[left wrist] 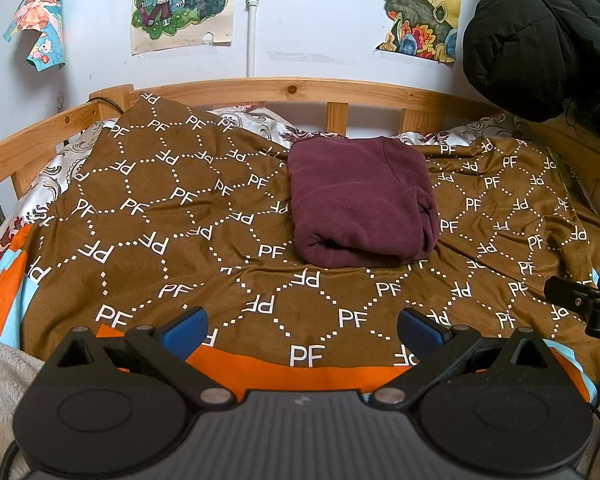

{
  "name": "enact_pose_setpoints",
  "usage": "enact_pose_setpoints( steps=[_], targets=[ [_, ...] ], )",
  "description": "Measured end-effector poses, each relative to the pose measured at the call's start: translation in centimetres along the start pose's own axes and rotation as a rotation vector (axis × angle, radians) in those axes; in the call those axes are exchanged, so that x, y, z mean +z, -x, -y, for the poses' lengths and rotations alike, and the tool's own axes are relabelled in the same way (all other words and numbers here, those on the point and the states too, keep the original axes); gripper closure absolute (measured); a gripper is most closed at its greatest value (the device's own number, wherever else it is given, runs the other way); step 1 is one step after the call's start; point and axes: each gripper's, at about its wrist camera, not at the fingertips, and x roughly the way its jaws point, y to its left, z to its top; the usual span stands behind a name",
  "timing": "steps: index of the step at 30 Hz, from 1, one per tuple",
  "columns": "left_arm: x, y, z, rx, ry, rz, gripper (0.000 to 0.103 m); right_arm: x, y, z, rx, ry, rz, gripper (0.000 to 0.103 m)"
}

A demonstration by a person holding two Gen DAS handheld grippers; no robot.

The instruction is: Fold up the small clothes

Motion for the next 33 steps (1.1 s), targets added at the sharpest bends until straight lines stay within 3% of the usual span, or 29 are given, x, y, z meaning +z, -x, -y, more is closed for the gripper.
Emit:
enact_pose_setpoints(
  steps=[33],
  targets=[
    [0.09, -0.14, -0.16, 0.005, 0.006, -0.008, 0.001, -0.49, -0.05, -0.35, -0.006, -0.008, -0.011, 0.001]
  ],
)
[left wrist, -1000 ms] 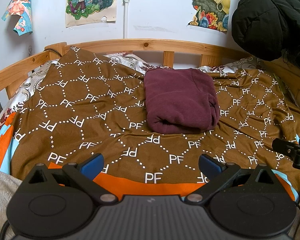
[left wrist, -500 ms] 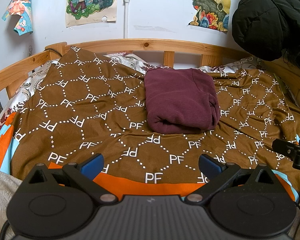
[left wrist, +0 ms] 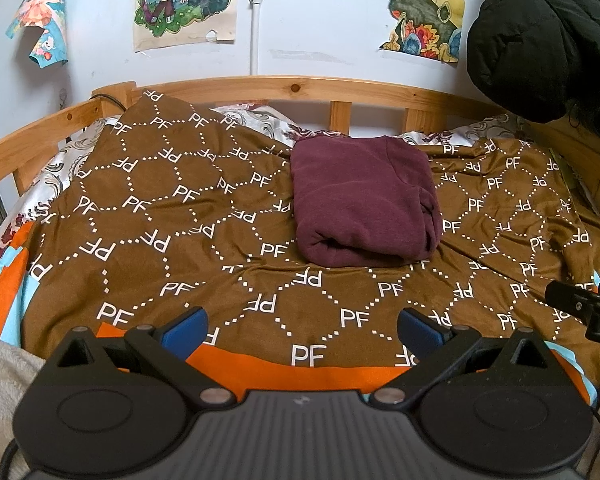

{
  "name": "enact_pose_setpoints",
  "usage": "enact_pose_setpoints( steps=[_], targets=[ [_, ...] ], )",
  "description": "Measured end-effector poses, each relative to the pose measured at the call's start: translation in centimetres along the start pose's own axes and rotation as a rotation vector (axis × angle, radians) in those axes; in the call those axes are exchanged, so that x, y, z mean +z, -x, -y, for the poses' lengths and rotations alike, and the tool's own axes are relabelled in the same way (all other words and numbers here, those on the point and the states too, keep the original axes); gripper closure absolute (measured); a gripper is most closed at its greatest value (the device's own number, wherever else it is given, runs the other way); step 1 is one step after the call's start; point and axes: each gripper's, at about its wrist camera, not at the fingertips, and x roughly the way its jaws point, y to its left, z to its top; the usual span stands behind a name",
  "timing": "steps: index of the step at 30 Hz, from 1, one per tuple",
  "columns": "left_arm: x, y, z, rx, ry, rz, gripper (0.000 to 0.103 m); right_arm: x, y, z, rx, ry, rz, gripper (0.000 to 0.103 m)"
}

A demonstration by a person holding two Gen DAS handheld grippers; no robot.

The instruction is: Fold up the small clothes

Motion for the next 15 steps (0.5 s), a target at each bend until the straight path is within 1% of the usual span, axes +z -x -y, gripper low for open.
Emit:
enact_pose_setpoints(
  steps=[15],
  targets=[
    [0.0, 0.04, -0.08, 0.002, -0.002, 0.0, 0.001, 0.12, 0.01, -0.02, 0.0, -0.002, -0.002, 0.001]
  ],
)
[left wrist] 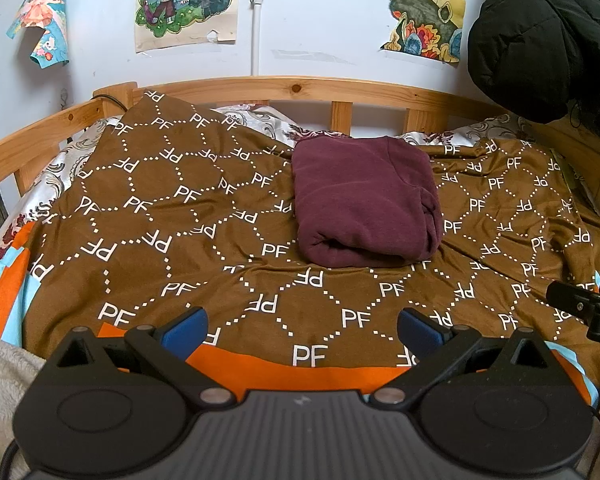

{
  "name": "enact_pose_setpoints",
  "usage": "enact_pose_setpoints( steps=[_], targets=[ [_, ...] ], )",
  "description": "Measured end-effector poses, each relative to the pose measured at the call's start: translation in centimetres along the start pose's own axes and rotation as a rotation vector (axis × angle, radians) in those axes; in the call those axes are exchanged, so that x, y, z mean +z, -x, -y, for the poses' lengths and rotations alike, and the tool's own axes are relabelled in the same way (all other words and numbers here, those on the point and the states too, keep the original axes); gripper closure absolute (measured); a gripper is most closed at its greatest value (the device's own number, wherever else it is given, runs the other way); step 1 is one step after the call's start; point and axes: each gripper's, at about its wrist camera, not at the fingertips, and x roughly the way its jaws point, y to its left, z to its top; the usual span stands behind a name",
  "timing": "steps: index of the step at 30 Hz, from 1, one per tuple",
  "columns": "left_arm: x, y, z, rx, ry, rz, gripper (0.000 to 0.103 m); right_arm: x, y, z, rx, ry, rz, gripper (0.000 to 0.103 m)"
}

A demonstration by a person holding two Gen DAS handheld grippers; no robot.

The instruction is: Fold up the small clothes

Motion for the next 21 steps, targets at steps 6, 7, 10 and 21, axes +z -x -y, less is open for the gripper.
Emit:
enact_pose_setpoints(
  steps=[6, 7, 10, 21],
  targets=[
    [0.0, 0.02, -0.06, 0.0, 0.0, -0.001, 0.001, 0.07, -0.11, 0.07, 0.0, 0.0, 0.001, 0.001],
    [0.03, -0.01, -0.02, 0.0, 0.0, 0.0, 0.001, 0.08, -0.12, 0.08, 0.0, 0.0, 0.0, 0.001],
    [0.02, -0.01, -0.02, 0.0, 0.0, 0.0, 0.001, 0.1, -0.13, 0.09, 0.0, 0.0, 0.0, 0.001],
    [0.01, -0.02, -0.05, 0.0, 0.0, -0.001, 0.001, 0.1, -0.12, 0.05, 0.0, -0.001, -0.001, 0.001]
  ],
)
